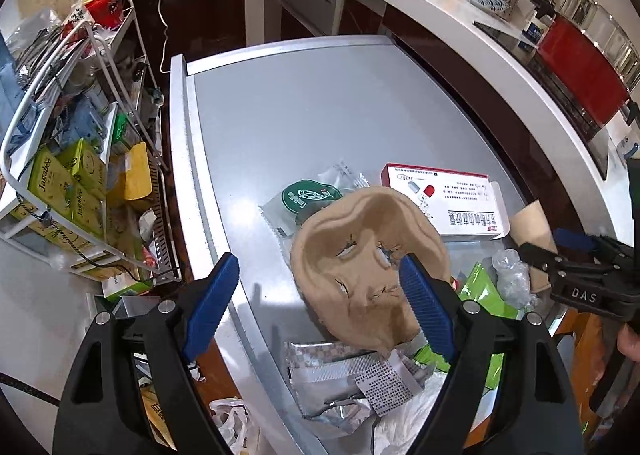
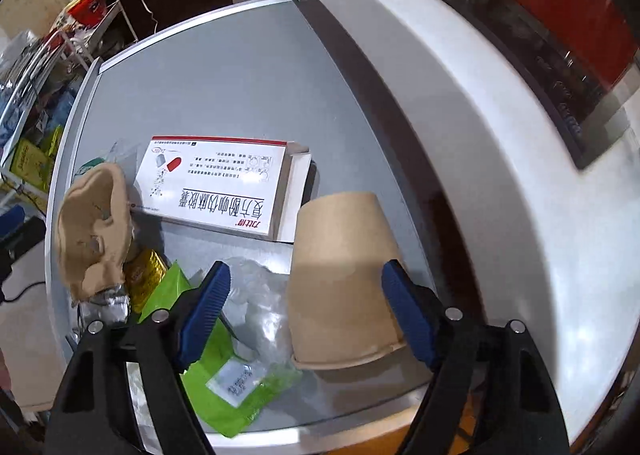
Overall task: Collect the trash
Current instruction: 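Grasp the brown pulp carton with the left tool while the right tool grasps the tan paper cup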
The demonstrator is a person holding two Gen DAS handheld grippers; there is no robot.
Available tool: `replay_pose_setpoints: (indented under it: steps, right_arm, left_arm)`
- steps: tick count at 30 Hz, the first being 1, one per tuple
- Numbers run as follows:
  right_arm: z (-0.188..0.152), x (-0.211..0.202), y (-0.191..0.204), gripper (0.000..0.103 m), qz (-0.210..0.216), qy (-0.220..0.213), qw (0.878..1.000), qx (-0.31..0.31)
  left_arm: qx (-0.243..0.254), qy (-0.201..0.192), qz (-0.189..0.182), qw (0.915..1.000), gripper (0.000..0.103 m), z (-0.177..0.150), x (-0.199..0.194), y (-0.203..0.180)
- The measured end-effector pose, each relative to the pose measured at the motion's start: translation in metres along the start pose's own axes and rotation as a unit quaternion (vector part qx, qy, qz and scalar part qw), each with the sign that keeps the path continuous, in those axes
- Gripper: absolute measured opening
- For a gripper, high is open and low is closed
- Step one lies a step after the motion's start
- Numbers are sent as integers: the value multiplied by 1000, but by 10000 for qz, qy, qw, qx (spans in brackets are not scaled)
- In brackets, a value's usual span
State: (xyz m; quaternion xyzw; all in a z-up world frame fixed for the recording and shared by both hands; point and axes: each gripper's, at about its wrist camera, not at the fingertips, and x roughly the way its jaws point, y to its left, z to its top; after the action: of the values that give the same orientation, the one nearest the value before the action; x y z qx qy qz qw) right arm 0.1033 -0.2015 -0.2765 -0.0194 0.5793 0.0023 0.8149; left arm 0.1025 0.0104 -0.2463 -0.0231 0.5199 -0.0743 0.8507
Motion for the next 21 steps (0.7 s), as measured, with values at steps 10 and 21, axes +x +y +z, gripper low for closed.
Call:
replay_pose_setpoints:
  steps: [10,21]
  right_arm:
    - [4,-14,24,79,458,1,9989,-107]
    - [12,23,8,83,-20,351,9992,186]
  left_arm:
    - [-8,115,85,9999,83,2,12,7]
    - [-113,233,79,9996,83,3,22,12]
